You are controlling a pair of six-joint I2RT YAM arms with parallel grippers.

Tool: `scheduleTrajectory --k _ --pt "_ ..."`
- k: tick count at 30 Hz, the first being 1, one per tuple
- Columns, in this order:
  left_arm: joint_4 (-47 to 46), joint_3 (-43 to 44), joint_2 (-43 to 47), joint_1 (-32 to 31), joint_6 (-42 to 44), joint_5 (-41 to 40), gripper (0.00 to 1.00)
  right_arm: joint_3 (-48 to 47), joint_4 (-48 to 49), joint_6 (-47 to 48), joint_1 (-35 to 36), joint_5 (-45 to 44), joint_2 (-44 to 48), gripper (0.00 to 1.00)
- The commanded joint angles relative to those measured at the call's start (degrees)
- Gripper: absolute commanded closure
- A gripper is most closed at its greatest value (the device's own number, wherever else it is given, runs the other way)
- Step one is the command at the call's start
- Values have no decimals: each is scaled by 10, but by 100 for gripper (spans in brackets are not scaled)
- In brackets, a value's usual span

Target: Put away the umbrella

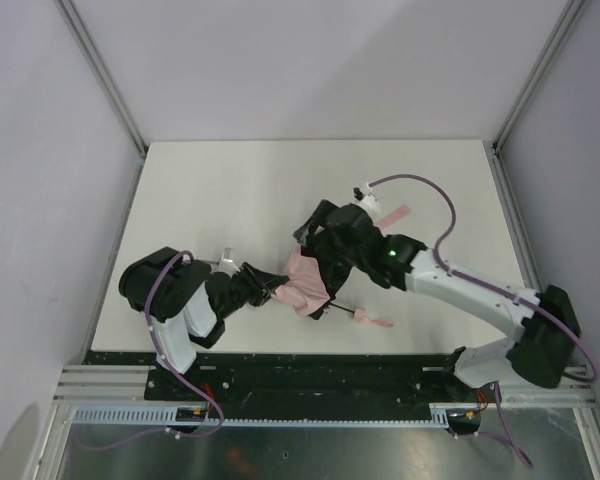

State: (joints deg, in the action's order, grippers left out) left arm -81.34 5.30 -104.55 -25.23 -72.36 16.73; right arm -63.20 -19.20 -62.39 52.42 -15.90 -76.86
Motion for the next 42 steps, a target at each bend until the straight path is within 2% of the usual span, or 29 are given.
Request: scheduleTrajectory --k 1,5,11,17,19,22,26,29,33,35,37,38,42 --pt "33 -8 -4 -6 65 -10 100 -131 -131 -87 42 -184 -90 4" --pt "33 -9 -4 -6 67 -9 100 -243 -248 -105 69 -246 -193 24" --pt "33 -10 -6 -6 66 -9 100 -413 -393 -96 100 -335 -329 40" --pt "30 -10 -6 -6 66 -8 100 -436 -430 -86 112 -362 -368 55" --pt "29 -10 -9 -6 67 -7 100 -426 -416 -60 115 -366 -368 58" --pt "21 -10 -18 -6 65 -5 100 -401 -375 10 114 -360 -362 57" --pt "8 -12 -29 -6 61 -2 100 -331 -268 122 98 -313 -332 54" --pt "-2 -15 -36 -6 57 -1 100 -301 -214 170 71 -254 -323 60" --pt "-9 -17 -37 -6 55 -3 100 -297 -184 232 69 -274 -326 64" --pt "-10 -19 -37 -6 54 -3 100 -296 -170 268 68 -268 -324 73" --pt "-11 -19 -36 -6 54 -3 100 -294 -162 308 68 -260 -315 91" --pt "-11 -19 -36 -6 53 -3 100 -290 -159 325 69 -259 -306 96" --pt "-12 -20 -39 -6 54 -4 100 -237 -118 378 51 -212 -240 100"
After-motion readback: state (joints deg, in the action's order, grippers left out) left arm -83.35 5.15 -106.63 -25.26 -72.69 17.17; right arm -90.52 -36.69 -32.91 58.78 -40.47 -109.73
